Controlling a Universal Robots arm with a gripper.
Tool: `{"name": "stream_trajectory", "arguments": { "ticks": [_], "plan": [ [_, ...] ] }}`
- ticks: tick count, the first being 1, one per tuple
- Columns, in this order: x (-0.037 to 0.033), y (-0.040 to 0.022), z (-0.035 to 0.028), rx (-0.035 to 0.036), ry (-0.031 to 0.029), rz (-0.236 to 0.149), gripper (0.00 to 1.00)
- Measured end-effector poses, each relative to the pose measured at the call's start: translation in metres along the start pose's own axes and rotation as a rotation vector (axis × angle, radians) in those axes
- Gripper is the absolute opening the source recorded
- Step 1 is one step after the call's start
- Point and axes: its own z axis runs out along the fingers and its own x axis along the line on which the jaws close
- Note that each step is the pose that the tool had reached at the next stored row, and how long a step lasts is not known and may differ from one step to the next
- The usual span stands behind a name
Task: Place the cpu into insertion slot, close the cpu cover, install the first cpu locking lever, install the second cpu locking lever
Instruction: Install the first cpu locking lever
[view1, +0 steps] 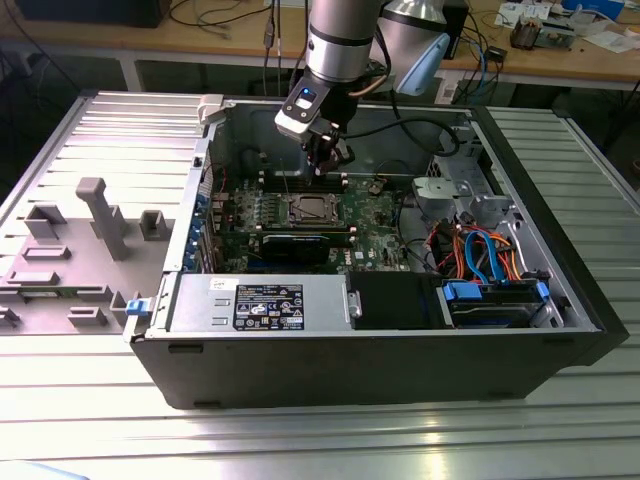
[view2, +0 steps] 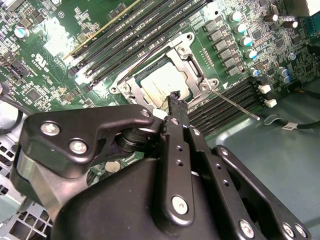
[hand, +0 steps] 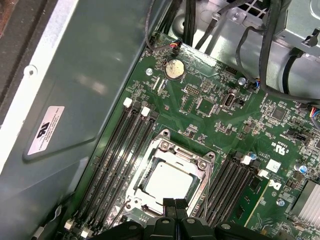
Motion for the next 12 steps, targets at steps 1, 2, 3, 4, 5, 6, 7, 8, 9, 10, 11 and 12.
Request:
{"name": "stream_trajectory", "arguments": {
  "ticks": [1, 2, 3, 4, 5, 6, 7, 8, 9, 10, 11, 12],
  "plan": [
    [0.0000, 0.0000, 0.0000, 0.0000, 0.0000, -0.001, 0.11],
    [0.0000, 0.0000, 0.0000, 0.0000, -0.0001, -0.001, 0.11],
    [0.0000, 0.0000, 0.0000, 0.0000, -0.0002, -0.002, 0.11],
    [0.0000, 0.0000, 0.0000, 0.0000, -0.0002, -0.003, 0.11],
    [0.0000, 0.0000, 0.0000, 0.0000, -0.0002, -0.003, 0.11],
    [0.0000, 0.0000, 0.0000, 0.0000, -0.0003, -0.004, 0.11],
    [0.0000, 0.0000, 0.0000, 0.0000, -0.0003, -0.005, 0.11],
    [0.0000, 0.0000, 0.0000, 0.0001, -0.0004, -0.006, 0.11],
    [0.0000, 0.0000, 0.0000, 0.0001, -0.0004, -0.007, 0.11],
    [0.0000, 0.0000, 0.0000, 0.0001, -0.0006, -0.008, 0.11],
    [0.0000, 0.0000, 0.0000, 0.0001, -0.0008, -0.010, 0.11],
    [0.0000, 0.0000, 0.0000, 0.0002, -0.0010, -0.014, 0.11]
  ]
}}
